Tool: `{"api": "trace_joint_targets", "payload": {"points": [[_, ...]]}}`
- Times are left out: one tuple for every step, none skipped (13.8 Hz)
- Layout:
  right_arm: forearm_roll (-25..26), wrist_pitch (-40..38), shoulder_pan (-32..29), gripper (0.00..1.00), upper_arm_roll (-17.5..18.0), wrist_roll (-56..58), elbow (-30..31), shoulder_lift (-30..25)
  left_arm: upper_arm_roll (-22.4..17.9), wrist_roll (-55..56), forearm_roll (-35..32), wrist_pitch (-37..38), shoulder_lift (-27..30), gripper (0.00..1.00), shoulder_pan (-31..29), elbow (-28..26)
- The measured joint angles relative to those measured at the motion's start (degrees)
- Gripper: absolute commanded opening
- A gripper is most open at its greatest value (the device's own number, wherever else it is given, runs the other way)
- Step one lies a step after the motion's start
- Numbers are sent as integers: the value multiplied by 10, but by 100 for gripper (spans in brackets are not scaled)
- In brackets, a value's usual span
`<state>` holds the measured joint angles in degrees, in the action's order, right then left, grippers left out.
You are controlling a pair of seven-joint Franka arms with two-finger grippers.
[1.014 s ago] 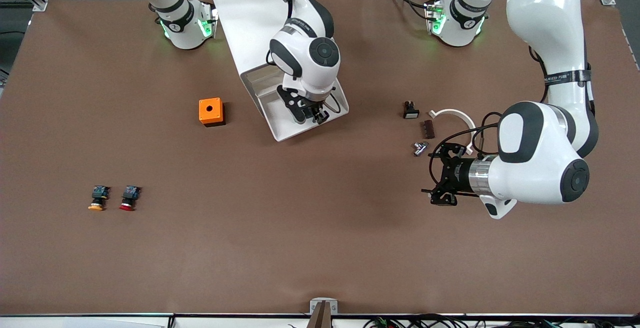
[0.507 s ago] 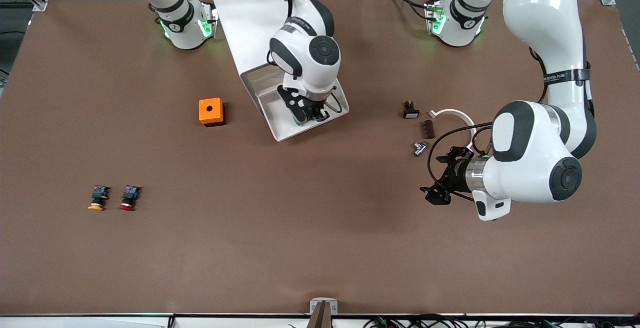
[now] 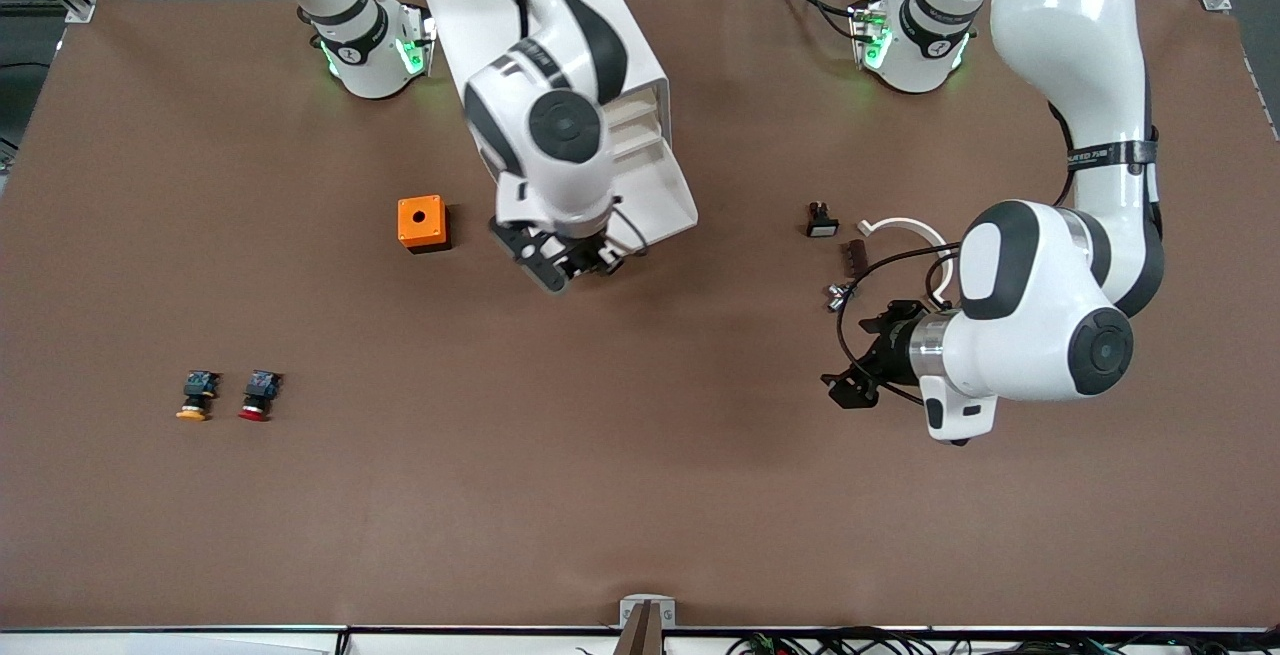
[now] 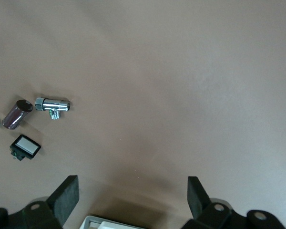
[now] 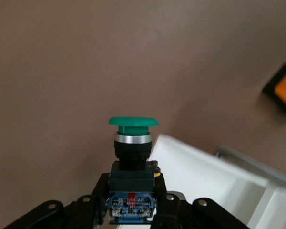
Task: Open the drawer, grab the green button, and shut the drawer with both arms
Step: 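Lift the green button out of the drawer with the right gripper, then set the green button down while the left gripper reaches the drawer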
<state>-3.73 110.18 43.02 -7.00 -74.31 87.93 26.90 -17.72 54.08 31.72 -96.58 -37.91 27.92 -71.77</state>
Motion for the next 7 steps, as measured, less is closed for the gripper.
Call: {"api": "trace_joint_targets", "payload": {"points": [[-1, -2, -28, 0, -1, 70, 0, -1, 1, -20, 0, -2, -1, 100, 3, -2], [-3, -3, -55, 0, -1, 138, 2, 0, 1, -38, 0, -3, -2, 100, 6, -3], [-4, -3, -80, 0, -2, 205, 5, 1, 2, -53, 0, -3, -3, 100, 9, -4], [-4, -3, -106, 0, -2, 274, 9, 1, 3, -69, -2, -5, -4, 100, 12, -4], [-5, -3, -130, 0, -3, 332, 14, 1, 4, -87, -9, -11, -6, 100, 17, -4], [-5, -2, -153, 0, -3, 382, 20, 1, 4, -107, -24, -21, -7, 100, 25, -5], [-5, 1, -176, 0, -3, 428, 26, 1, 6, -125, -41, -33, -7, 100, 36, -7]]}}
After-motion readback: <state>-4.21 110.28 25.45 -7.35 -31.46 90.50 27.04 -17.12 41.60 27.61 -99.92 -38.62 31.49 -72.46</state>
